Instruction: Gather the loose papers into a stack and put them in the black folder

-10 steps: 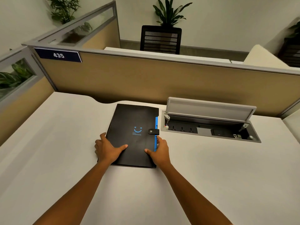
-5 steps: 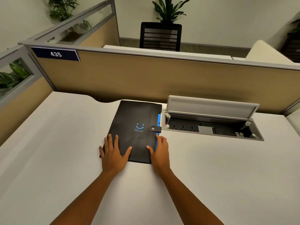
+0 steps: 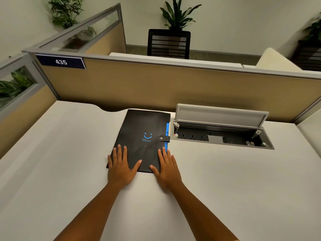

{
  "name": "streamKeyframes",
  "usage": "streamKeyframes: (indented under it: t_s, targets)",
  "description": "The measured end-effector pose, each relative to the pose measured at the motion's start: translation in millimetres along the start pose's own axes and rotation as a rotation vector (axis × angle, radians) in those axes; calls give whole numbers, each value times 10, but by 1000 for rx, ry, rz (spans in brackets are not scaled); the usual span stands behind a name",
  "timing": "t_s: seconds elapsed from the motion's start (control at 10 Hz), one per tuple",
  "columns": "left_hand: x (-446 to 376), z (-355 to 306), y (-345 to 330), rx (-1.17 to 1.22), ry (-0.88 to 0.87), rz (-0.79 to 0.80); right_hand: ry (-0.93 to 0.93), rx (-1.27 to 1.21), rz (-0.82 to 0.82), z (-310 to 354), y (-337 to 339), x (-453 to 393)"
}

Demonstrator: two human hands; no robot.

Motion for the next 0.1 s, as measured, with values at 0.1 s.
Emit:
streamKeyframes:
  t_s: [0.1]
  targets:
    - [74, -72, -5, 10, -43, -6, 28, 62, -4, 9, 92, 10]
Point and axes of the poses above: each hand's wrist, its own x-axis away from the middle knuckle, its own y-axis out of the back of the hand, z = x × y, the point moved 5 cm from there along -x, towards the middle knuckle, and after that the axes turned 2 degrees about -z, right-handed, at the moved point
